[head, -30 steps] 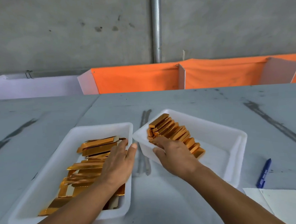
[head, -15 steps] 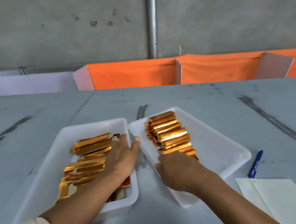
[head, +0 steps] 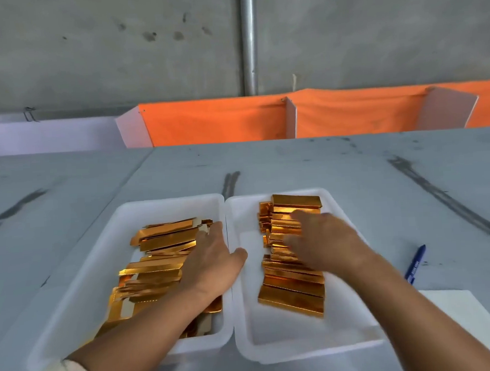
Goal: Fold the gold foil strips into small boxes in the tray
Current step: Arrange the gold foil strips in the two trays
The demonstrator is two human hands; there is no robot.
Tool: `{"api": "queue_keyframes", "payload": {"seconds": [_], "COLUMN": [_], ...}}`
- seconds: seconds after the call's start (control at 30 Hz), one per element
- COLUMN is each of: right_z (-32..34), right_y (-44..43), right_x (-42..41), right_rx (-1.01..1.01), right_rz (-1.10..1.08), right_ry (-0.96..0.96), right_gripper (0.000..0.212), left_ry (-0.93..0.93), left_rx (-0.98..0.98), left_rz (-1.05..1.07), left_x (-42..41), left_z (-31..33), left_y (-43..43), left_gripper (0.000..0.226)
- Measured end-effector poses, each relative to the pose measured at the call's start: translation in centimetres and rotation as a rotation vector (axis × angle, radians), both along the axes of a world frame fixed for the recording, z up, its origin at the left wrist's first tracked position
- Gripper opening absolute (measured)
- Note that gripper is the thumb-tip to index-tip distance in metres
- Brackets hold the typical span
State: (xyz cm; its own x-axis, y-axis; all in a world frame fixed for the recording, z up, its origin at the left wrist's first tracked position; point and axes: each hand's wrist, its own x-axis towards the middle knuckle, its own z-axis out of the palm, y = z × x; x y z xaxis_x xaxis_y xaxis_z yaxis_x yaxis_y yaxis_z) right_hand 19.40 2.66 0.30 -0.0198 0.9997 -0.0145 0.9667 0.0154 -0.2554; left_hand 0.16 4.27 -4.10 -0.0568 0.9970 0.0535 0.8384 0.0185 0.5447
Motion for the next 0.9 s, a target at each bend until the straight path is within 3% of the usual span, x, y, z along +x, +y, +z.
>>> {"api": "queue_keyframes", "payload": {"seconds": [0.1,0.2,0.57,0.9], "right_z": [-0.2,-1.7,-3.9,-4.6], "right_y": [1.7,3.8,9.3,10.3], "right_x": [3.2,4.2,2.1,1.7], "right_rx": [-0.04,-0.017,0.044,0.062], "right_rz": [-0.11,-0.068,0.037,0.012], "right_ry": [-0.107,-0.064,-0.121,-0.087], "right_gripper": [0.086,0.101,0.079,0.078], "left_ry": [-0.025,-0.034,-0.054,-0.077], "left_rx": [0.005,-0.002,0.008,0.018], "left_rz": [-0.002,-0.003,0.004,-0.001], "left_x": [-0.1,-0.1,-0.1,-0.3], "left_z": [0.0,0.1,0.0,-0.3], "left_y": [-0.1,-0.1,-0.1,0.1], "left_gripper": [0.059,0.06,0.061,0.066]}}
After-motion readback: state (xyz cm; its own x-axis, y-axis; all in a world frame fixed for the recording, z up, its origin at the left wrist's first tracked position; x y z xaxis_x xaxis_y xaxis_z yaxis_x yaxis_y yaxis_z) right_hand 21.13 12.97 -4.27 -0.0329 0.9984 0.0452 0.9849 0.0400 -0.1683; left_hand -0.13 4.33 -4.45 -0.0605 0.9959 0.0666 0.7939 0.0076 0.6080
